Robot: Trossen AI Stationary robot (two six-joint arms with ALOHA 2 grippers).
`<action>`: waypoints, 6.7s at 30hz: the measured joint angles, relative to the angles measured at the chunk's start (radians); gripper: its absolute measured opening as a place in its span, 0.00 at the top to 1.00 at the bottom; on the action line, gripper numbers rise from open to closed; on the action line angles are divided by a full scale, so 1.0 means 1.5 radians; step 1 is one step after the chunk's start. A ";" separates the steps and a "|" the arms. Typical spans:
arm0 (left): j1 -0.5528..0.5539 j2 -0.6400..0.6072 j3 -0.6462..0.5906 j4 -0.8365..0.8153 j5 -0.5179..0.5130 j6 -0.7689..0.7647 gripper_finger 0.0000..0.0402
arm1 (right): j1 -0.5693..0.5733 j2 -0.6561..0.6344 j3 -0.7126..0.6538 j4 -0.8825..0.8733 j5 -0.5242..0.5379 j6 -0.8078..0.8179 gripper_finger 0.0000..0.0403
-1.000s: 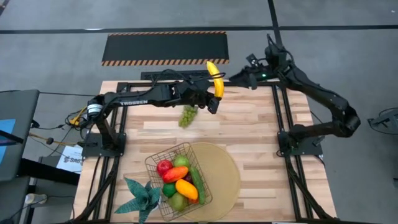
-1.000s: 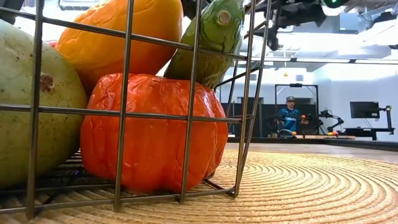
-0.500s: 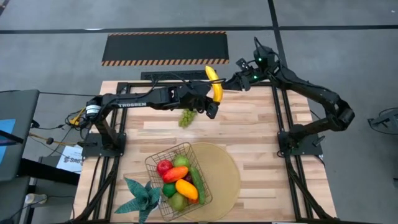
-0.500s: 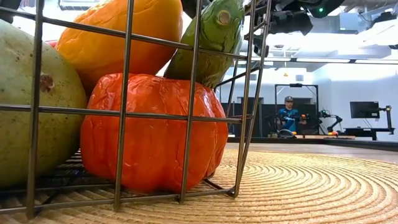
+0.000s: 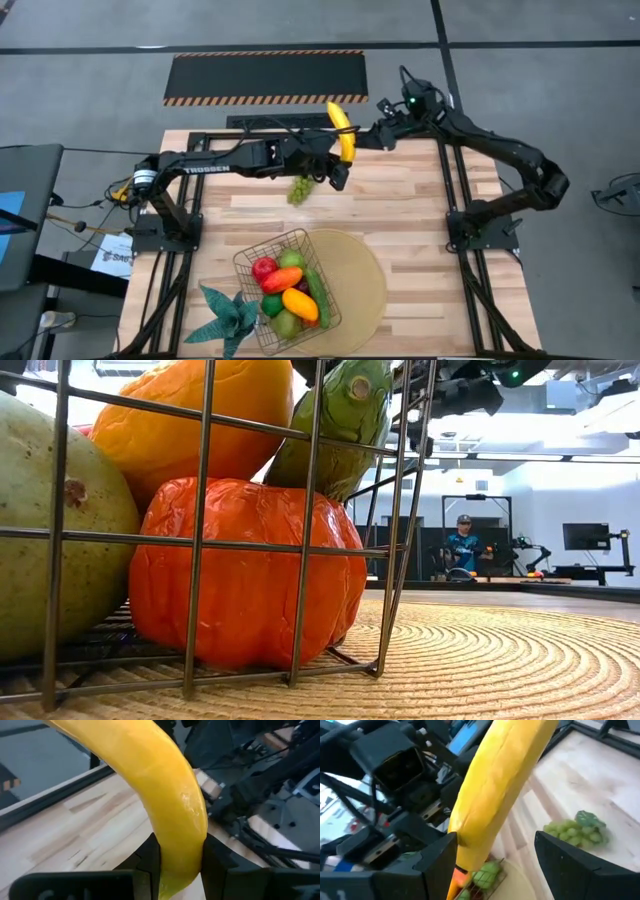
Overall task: Build produce basket
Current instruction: Put the banana into the wire basket, then adjust the wire basket, then put the grapes into the wire basket
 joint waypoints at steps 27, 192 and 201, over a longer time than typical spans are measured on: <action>-0.014 -0.012 -0.007 -0.025 0.025 -0.035 0.62 | 0.060 0.043 -0.001 0.204 0.031 0.104 0.65; 0.162 -0.073 -0.378 0.072 0.081 -0.028 0.25 | 0.205 0.142 0.291 -0.607 0.571 -0.286 0.41; 0.165 -0.010 -0.424 0.146 0.033 -0.053 0.25 | 0.183 0.142 0.291 -0.598 0.569 -0.305 0.41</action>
